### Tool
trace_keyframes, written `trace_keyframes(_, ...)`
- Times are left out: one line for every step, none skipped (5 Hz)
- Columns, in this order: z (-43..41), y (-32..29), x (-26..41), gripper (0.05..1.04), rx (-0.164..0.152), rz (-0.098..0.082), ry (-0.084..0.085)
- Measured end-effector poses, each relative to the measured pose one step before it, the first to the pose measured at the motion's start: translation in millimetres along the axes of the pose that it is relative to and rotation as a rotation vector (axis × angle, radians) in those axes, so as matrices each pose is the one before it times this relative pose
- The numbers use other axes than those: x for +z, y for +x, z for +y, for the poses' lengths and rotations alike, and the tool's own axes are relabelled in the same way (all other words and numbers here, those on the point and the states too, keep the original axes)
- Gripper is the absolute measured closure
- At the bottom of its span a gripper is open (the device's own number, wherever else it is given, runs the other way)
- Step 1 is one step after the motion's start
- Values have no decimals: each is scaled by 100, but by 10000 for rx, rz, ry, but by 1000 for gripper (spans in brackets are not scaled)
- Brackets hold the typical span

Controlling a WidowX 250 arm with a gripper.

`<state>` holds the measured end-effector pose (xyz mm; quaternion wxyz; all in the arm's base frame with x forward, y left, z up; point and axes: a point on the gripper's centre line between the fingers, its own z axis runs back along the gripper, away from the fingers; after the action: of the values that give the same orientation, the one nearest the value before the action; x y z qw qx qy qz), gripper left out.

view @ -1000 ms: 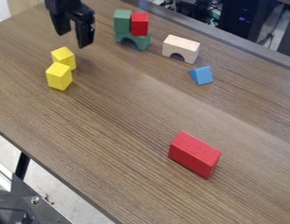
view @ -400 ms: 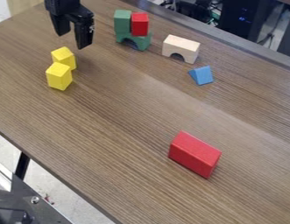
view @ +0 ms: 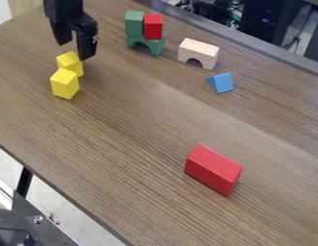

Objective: Putting the yellow cube on top of green and red cube

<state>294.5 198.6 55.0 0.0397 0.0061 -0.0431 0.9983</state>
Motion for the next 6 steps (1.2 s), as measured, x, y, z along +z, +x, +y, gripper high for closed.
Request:
trace_keyframes(445,506,-1351,84,-51,-331,249)
trace_keyframes(54,104,-197,114,-38,-12,-18)
trace_keyframes(189,293,-247,392,-101,-138,69)
trace_keyframes(227,-482,606,528,-150,159,166)
trace_keyframes(-115,-1512,4196,528,35,1035,-362)
trace_keyframes(1013,-2202,4676,528,-164,867,-643)
